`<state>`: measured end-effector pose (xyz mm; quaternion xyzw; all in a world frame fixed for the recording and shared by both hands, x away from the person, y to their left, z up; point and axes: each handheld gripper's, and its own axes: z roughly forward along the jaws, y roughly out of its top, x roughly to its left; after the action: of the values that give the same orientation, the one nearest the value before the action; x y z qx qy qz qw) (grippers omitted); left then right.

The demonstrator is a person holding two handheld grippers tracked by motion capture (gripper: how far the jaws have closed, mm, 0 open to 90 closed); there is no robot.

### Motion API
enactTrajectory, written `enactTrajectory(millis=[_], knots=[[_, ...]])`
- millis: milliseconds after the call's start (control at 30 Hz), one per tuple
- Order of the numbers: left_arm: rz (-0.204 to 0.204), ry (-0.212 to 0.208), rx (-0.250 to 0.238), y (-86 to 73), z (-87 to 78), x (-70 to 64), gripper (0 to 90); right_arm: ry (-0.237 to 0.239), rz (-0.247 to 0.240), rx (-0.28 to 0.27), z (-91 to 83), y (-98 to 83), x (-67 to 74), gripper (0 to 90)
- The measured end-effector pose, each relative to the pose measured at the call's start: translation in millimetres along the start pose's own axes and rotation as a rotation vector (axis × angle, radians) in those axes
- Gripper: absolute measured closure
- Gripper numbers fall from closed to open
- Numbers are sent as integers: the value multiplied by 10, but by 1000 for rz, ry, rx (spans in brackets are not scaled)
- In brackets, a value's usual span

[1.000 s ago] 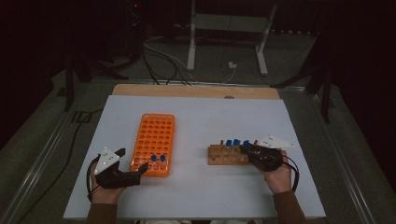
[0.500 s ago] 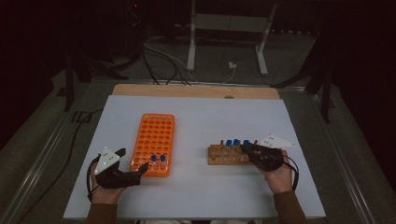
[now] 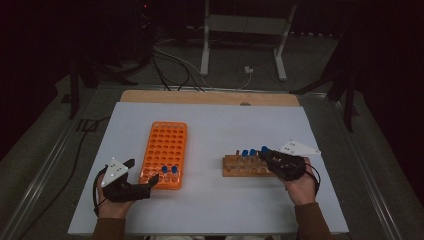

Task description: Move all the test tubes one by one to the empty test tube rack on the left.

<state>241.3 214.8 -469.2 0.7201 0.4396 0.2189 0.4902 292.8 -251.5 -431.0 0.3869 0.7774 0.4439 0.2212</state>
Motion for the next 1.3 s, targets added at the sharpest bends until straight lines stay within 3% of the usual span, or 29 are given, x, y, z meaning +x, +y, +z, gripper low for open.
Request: enactTrajectory(millis=[767, 1300], knots=[[-1, 1, -7, 8, -13, 2, 4, 0, 5, -48, -200, 279, -34, 767], [4, -1, -6, 14, -18, -5, 4, 25, -13, -56, -273, 341, 72, 767]])
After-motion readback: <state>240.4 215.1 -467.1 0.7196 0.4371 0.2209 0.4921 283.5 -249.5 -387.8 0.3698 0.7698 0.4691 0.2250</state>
